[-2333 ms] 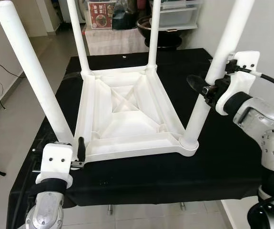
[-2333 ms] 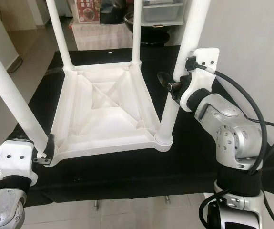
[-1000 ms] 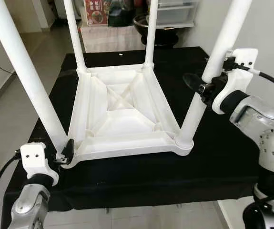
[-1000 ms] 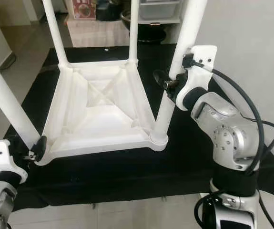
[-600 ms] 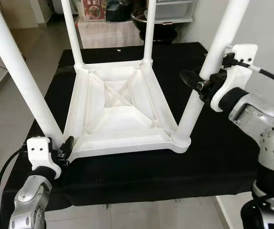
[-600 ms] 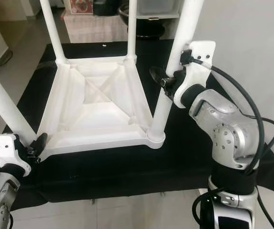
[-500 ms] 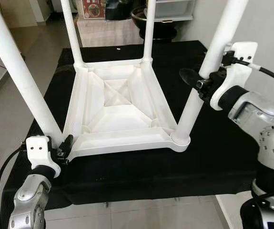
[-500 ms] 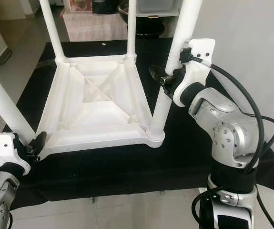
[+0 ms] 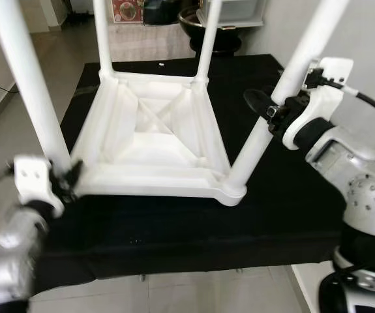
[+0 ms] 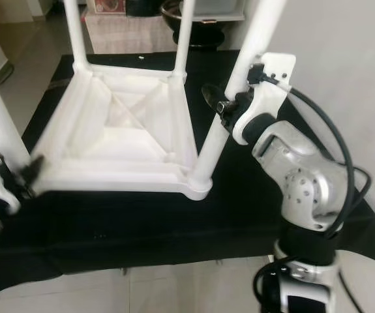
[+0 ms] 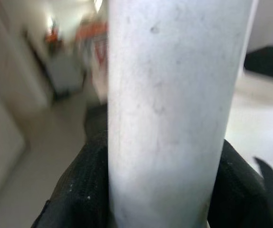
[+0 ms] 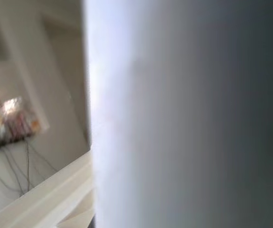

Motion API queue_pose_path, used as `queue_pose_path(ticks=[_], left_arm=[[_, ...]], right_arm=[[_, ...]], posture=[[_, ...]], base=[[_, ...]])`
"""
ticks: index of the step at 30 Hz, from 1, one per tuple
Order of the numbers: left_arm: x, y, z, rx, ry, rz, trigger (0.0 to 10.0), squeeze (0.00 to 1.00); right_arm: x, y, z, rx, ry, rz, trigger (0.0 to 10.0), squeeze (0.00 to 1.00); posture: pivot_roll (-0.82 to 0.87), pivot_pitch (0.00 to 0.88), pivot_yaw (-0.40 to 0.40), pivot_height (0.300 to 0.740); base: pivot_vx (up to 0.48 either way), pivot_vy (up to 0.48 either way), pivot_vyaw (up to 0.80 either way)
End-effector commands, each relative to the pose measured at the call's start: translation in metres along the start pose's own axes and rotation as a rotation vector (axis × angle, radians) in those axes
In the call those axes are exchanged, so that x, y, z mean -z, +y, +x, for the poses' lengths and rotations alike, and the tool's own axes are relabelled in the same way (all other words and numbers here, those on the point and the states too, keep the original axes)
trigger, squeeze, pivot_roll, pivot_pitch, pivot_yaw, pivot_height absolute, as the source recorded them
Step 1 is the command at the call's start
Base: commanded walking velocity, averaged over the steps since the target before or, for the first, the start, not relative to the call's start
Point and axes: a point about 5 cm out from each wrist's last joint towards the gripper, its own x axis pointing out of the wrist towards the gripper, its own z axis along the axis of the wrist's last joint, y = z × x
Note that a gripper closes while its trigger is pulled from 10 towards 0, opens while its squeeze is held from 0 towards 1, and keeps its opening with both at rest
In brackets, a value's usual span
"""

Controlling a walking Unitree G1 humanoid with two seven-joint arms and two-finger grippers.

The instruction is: Building children table

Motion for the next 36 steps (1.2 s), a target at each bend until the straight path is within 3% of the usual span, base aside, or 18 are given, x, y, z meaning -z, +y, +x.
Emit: queue_pose_path(ticks=[1, 2, 3, 5, 7, 10, 11, 12, 13, 14, 15, 16, 20, 22, 27, 28, 30, 36], left_arm=[[-0.052, 0.028, 0.001, -0.089, -0.22, 0.006, 0.0, 0.0], [-0.052, 0.028, 0.001, -0.089, -0.22, 0.006, 0.0, 0.0], [-0.078, 0.03, 0.013, -0.04, -0.276, 0.039, 0.0, 0.0], [-0.078, 0.03, 0.013, -0.04, -0.276, 0.039, 0.0, 0.0], [-0.133, 0.02, 0.039, 0.099, -0.397, 0.066, 0.0, 0.0], [-0.157, 0.009, 0.052, 0.177, -0.449, 0.06, 0.0, 0.0], [-0.175, -0.003, 0.06, 0.246, -0.482, 0.051, 1.3, 0.0], [-0.175, -0.003, 0.06, 0.246, -0.482, 0.051, 1.3, 0.0], [-0.184, -0.011, 0.065, 0.294, -0.499, 0.039, 4.7, 0.0], [-0.191, -0.022, 0.069, 0.35, -0.508, 0.028, 10.0, 0.12], [-0.191, -0.022, 0.069, 0.35, -0.508, 0.028, 10.0, 0.12], [-0.194, -0.033, 0.07, 0.409, -0.514, 0.015, 10.0, 1.0], [-0.196, -0.042, 0.07, 0.458, -0.517, 0.002, 10.0, 1.0], [-0.197, -0.055, 0.067, 0.527, -0.502, -0.011, 10.0, 1.0], [-0.196, -0.058, 0.065, 0.544, -0.493, -0.023, 10.0, 1.0], [-0.196, -0.061, 0.06, 0.558, -0.488, -0.032, 10.0, 0.0], [-0.196, -0.061, 0.06, 0.558, -0.488, -0.032, 10.0, 0.0], [-0.198, -0.069, 0.048, 0.618, -0.465, -0.076, 10.0, 0.0]], right_arm=[[0.037, -0.035, -0.003, 0.211, 0.19, 0.041, 0.0, 0.0], [0.037, -0.035, -0.003, 0.211, 0.19, 0.041, 0.0, 0.0], [0.048, -0.035, 0.0, 0.235, 0.215, 0.085, 0.0, 0.0], [0.048, -0.035, 0.0, 0.235, 0.215, 0.085, 0.0, 0.0], [0.077, -0.026, 0.009, 0.266, 0.279, 0.191, 0.0, 0.0], [0.096, -0.016, 0.015, 0.279, 0.323, 0.259, 0.0, 0.0], [0.114, -0.008, 0.02, 0.3, 0.364, 0.32, 0.0, 0.0], [0.114, -0.008, 0.02, 0.3, 0.364, 0.32, 0.0, 0.0], [0.125, -0.002, 0.023, 0.306, 0.39, 0.36, 0.0, 0.0], [0.137, 0.001, 0.028, 0.332, 0.411, 0.383, 0.0, 0.0], [0.137, 0.001, 0.028, 0.332, 0.411, 0.383, 0.0, 0.0], [0.149, -0.002, 0.033, 0.374, 0.43, 0.39, 0.0, 0.0], [0.157, -0.012, 0.038, 0.431, 0.429, 0.391, 0.0, 0.0], [0.166, -0.04, 0.041, 0.581, 0.416, 0.4, 0.0, 0.0], [0.169, -0.052, 0.038, 0.647, 0.411, 0.395, 0.0, 0.0], [0.177, -0.066, 0.029, 0.727, 0.425, 0.398, 0.0, 0.0], [0.177, -0.066, 0.029, 0.727, 0.425, 0.398, 0.0, 0.0], [0.208, -0.099, -0.006, 0.919, 0.502, 0.343, 0.0, 0.0]], posture=[[-0.06, 0.096, -0.013, 0.74], [-0.06, 0.096, -0.013, 0.74], [-0.05, 0.091, -0.005, 0.74], [-0.05, 0.091, -0.005, 0.74], [-0.03, 0.087, 0.016, 0.74], [-0.02, 0.085, 0.026, 0.74], [-0.01, 0.086, 0.035, 0.74], [-0.01, 0.086, 0.035, 0.74], [-0.01, 0.086, 0.035, 0.74], [-0.01, 0.087, 0.044, 0.74], [-0.01, 0.087, 0.044, 0.74], [0.0, 0.089, 0.051, 0.74], [0.01, 0.094, 0.054, 0.74], [0.02, 0.103, 0.063, 0.74], [0.03, 0.107, 0.065, 0.74], [0.04, 0.115, 0.073, 0.74], [0.04, 0.115, 0.073, 0.74], [0.07, 0.134, 0.071, 0.74]], base=[[0.0, 0.0, 0.0], [0.0, 0.0, 0.0], [0.0, 0.0, 0.0], [0.0, 0.0, 0.0], [0.0, 0.0, 0.0], [0.0, 0.0, 0.0], [0.0, 0.0, 0.0], [0.0, 0.0, 0.0], [0.0, 0.0, 0.0], [0.0, 0.0, 0.0], [0.0, 0.0, 0.0], [0.0, 0.0, 0.0], [0.0, 0.0, 0.0], [0.0, 0.0, 0.0], [0.0, 0.0, 0.0], [0.0, 0.0, 0.0], [0.0, 0.0, 0.0], [0.0, 0.0, 0.0]])
